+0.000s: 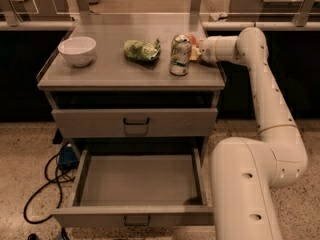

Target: Place apple into middle drawer

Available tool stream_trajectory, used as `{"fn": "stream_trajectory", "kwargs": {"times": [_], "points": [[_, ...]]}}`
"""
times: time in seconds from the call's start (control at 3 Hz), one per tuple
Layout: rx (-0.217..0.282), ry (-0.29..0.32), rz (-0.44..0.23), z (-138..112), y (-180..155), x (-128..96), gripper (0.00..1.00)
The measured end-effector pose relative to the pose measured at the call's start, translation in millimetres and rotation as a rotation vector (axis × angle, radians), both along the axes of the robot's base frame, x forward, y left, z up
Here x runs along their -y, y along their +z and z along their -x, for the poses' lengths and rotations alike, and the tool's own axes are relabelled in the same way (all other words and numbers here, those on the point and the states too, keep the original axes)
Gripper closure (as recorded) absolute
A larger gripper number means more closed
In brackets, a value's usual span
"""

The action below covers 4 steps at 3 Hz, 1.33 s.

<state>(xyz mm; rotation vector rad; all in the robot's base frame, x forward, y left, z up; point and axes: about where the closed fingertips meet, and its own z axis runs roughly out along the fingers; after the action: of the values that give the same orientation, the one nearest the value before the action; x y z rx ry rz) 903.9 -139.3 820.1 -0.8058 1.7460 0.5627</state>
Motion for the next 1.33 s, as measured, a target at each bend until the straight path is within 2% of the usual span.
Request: {"fn": "stream_trajectory", "kwargs": {"times": [0.33,0.67,1.0,1.33], "points": [[0.000,0.000,0.000,0.1,0.1,0.1,1.00],[-0.007,0.004,-0.001,8.6,4.3,9.7,1.00],[-0.011,-0.005,0.013,34.1,27.7,39.5,1.00],[0.044,-0.068,0.026,72.8,84.0,85.3,1.00]]}}
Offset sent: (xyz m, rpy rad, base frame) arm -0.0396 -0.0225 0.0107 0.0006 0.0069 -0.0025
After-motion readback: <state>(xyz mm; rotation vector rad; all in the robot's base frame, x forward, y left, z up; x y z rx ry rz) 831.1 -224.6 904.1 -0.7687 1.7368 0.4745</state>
